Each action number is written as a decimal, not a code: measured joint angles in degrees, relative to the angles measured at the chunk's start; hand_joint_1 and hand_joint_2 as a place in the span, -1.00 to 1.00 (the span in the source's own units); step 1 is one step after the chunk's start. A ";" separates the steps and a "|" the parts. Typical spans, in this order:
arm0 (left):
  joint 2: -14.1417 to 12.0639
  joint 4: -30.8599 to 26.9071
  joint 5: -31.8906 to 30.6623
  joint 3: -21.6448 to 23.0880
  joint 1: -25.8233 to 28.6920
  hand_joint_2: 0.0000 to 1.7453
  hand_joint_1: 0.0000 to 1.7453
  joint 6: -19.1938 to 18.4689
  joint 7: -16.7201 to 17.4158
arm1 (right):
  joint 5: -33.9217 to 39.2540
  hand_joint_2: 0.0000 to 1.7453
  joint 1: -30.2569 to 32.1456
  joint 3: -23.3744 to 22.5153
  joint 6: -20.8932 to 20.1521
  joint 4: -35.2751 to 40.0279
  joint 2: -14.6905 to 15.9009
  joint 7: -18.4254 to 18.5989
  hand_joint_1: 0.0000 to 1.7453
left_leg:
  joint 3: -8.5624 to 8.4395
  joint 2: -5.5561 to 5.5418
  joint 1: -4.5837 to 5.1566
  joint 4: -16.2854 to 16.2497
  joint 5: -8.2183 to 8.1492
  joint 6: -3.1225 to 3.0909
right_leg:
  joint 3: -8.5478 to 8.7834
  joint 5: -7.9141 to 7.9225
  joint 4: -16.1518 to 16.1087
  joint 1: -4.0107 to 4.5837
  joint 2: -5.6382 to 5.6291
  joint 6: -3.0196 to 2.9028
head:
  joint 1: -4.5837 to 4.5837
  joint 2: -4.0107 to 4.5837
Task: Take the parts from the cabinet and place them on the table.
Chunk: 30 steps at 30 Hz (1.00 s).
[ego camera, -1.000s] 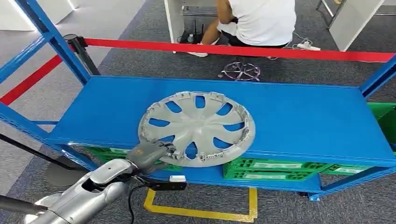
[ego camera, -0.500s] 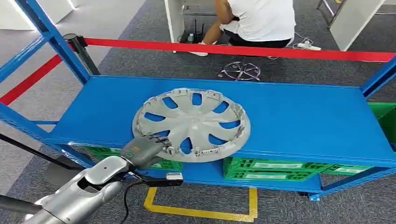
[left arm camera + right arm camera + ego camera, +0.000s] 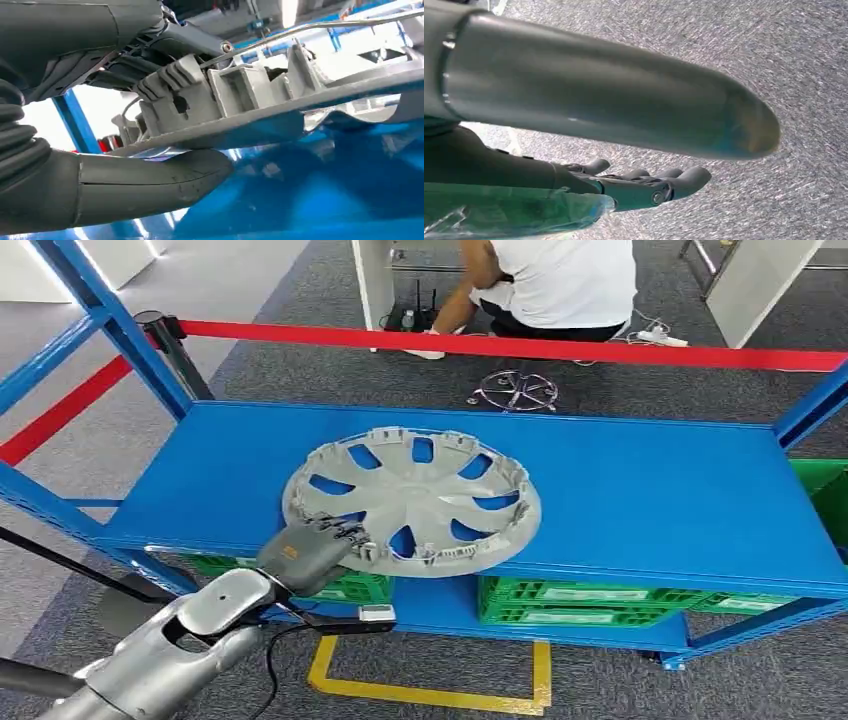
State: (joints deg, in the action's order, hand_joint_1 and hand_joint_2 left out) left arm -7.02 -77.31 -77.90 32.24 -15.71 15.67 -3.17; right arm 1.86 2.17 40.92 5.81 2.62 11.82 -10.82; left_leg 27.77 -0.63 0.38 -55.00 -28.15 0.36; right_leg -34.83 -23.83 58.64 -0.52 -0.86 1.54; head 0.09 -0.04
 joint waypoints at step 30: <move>-3.98 -11.91 -5.49 3.04 -1.95 1.00 1.00 6.12 1.68 | -0.20 -1.00 0.20 1.42 1.14 0.00 -0.02 -1.38 -1.00 | 0.16 0.00 0.00 0.00 0.00 0.00 | -0.17 0.00 0.00 0.00 -0.01 0.00 | 0.00 -0.02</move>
State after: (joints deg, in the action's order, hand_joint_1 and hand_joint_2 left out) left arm -10.99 -89.22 -83.39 35.28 -17.66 21.79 -1.49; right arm 1.66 2.37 42.34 6.95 2.62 11.80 -12.20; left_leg 27.93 -0.63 0.38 -55.00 -28.15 0.36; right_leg -35.00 -23.83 58.64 -0.51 -0.87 1.54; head 0.09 -0.07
